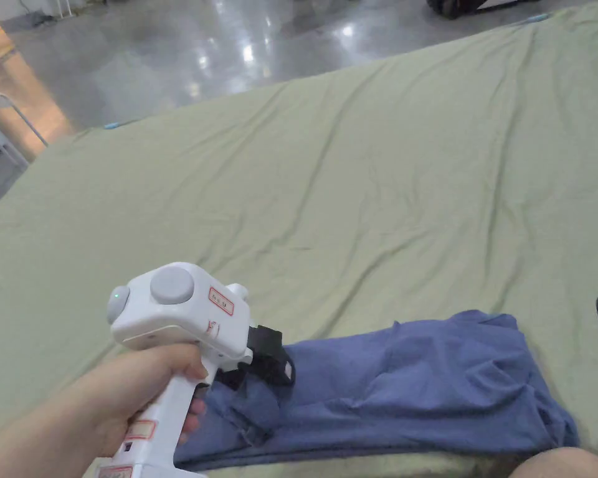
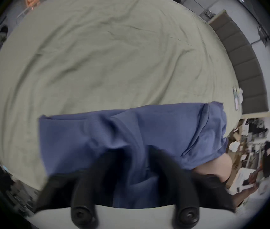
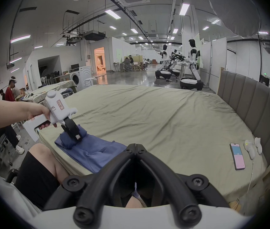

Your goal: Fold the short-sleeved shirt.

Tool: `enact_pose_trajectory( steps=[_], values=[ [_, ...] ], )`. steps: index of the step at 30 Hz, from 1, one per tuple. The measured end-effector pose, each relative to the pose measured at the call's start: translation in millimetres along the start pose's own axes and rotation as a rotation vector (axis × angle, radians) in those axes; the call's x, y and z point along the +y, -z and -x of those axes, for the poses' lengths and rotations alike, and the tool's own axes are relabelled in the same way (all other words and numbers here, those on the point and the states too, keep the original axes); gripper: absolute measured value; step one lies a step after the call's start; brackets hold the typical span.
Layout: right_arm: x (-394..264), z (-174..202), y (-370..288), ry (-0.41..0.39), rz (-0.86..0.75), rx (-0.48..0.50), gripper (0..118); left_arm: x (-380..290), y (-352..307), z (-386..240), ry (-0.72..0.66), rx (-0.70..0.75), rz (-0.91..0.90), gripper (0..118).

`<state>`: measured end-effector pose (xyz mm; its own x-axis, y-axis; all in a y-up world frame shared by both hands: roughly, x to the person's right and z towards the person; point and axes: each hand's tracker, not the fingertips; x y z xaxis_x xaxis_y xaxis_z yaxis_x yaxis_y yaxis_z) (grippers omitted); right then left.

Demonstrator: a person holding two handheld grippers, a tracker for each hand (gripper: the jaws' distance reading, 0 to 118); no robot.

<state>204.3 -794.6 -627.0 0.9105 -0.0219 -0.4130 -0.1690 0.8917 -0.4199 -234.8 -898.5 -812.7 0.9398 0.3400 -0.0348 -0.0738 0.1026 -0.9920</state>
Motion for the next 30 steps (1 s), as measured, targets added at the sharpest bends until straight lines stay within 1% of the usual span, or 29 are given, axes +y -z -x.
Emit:
enact_pose_trajectory(
  steps=[1, 2, 3, 5, 6, 7, 8, 9, 10, 11, 12, 13, 15, 17, 21, 23, 25, 26, 28, 30],
  values=[
    [-1.3, -2.3, -1.4, 0.005, 0.001, -0.002, 0, -1.6, -0.4, -2.2, -0.005, -0.026, -0.007, 82],
    [-2.9, -3.7, -2.3, 0.011, 0.0, -0.004, 0, -4.1, -7.5, -5.9, 0.011, -0.06, -0.029, 101],
    [-4.4, -5.4, -3.3, 0.02, 0.0, -0.007, 0, -7.4, -19.0, -9.0, 0.026, -0.081, -0.067, 108],
    [-7.1, -8.5, -4.5, 0.032, 0.001, -0.007, 0, -17.1, -50.2, -13.5, 0.07, -0.162, -0.182, 107],
    [-8.1, -8.4, -4.0, 0.035, 0.0, -0.007, 0, -25.5, -63.3, -8.5, 0.065, -0.187, -0.239, 107],
    [-8.8, -8.6, -3.7, 0.037, -0.001, -0.009, 0, -32.0, -71.3, -3.0, 0.058, -0.173, -0.266, 106],
    [-9.1, -8.6, -3.2, 0.04, -0.002, -0.009, 0, -40.9, -78.1, -3.7, 0.048, -0.104, -0.286, 102],
    [-9.3, -8.7, -2.6, 0.043, -0.003, -0.007, 0, -47.3, -76.5, -0.4, 0.052, 0.005, -0.295, 85],
    [-9.0, -7.9, -1.7, 0.047, -0.003, -0.003, 0, -51.3, -71.5, 1.3, 0.066, 0.075, -0.305, 30],
    [-8.6, -7.0, -0.6, 0.048, -0.003, 0.001, 0, -52.9, -60.3, 2.8, 0.09, 0.146, -0.294, 0],
    [-7.9, -5.8, 0.6, 0.046, -0.004, 0.004, 0, -48.0, -40.7, 4.0, 0.082, 0.21, -0.238, 0],
    [-7.1, -4.5, 1.5, 0.042, -0.004, 0.008, 0, -48.3, -30.6, 2.0, 0.073, 0.229, -0.209, 0],
    [-4.6, 0.4, 2.4, 0.033, -0.003, 0.009, 0, -49.4, -12.6, -7.9, 0.111, 0.171, -0.186, 0],
    [-2.9, 4.5, 0.6, 0.022, -0.002, 0.01, 0, -50.4, 6.9, -27.8, 0.114, 0.132, -0.184, 0],
    [1.2, 14.0, 0.3, -0.004, 0.013, 0.01, 0, -54.4, 21.2, -68.1, 0.181, 0.118, -0.212, 0],
    [3.4, 20.2, 1.1, -0.021, 0.018, 0.011, 0, -55.2, 26.9, -82.4, 0.247, 0.138, -0.188, 0],
    [5.8, 26.1, 2.1, -0.029, 0.019, 0.021, 0, -61.4, 23.4, -91.4, 0.293, 0.15, -0.208, 0],
    [7.0, 29.5, 3.2, -0.031, 0.019, 0.029, 0, -61.9, 18.4, -91.7, 0.295, 0.121, -0.205, 0],
    [9.1, 35.3, 6.7, -0.037, 0.022, 0.043, 0, -62.9, 2.9, -81.4, 0.279, 0.009, -0.199, 0],
    [10.0, 41.1, 11.5, -0.056, 0.035, 0.053, 0, -67.7, -24.0, -65.9, 0.264, -0.054, -0.258, 0]
  ],
)
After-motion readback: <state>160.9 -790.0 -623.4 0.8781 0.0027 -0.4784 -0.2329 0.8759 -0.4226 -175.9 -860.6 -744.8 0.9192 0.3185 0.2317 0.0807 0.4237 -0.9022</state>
